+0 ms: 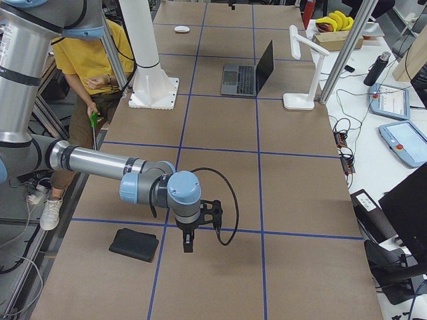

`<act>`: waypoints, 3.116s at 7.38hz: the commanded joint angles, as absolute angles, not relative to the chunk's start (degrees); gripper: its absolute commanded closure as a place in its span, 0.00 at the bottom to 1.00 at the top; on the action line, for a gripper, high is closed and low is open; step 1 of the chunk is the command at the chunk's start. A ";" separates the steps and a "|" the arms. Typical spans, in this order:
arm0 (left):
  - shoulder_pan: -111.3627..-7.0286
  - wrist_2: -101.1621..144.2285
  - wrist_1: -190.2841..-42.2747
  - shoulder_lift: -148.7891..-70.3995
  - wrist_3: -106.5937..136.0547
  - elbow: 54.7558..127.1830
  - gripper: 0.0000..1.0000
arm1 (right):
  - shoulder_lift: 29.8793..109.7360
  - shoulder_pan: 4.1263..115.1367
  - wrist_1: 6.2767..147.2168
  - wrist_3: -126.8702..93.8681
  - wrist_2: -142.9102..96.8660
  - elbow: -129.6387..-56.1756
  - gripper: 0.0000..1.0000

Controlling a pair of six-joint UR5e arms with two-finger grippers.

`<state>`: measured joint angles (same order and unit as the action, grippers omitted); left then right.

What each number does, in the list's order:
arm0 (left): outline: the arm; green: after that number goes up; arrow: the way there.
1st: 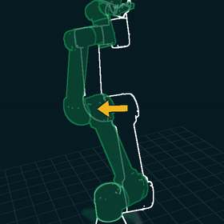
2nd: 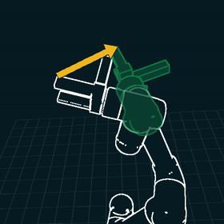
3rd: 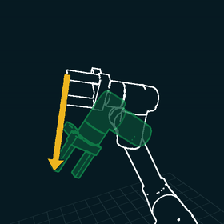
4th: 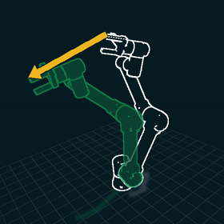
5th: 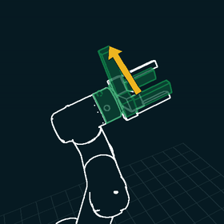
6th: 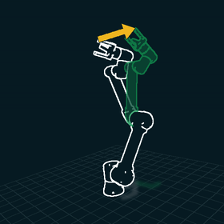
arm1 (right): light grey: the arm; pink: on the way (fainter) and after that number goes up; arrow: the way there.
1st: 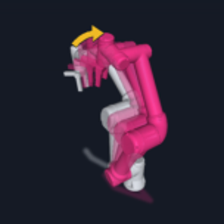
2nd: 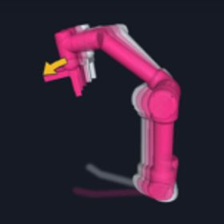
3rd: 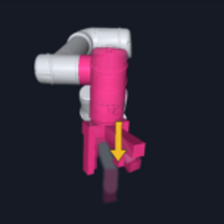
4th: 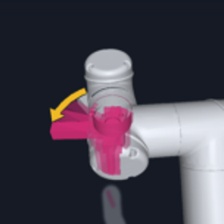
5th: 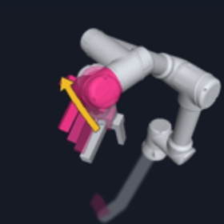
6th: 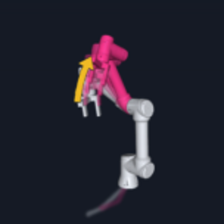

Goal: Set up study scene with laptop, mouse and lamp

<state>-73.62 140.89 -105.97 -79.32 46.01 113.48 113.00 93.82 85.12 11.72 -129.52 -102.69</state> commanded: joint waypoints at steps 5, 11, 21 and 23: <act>-73.65 140.89 -106.00 -79.19 45.97 113.64 0.00 | 115.93 99.58 86.48 -9.32 -132.97 -98.61 0.00; -73.65 140.98 -106.08 -79.28 45.97 113.64 0.00 | 114.96 99.58 86.49 -40.78 -136.75 -101.60 0.00; -73.56 140.98 -106.08 -79.19 45.97 113.38 0.00 | 114.17 104.24 87.18 -37.76 -132.42 -96.94 0.00; -73.65 140.89 -106.08 -79.19 45.79 113.38 0.00 | 113.47 104.15 88.33 -49.39 -132.89 -97.29 0.00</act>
<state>-73.57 140.96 -106.08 -79.17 45.89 113.34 113.81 104.11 87.77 -41.28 -132.21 -96.85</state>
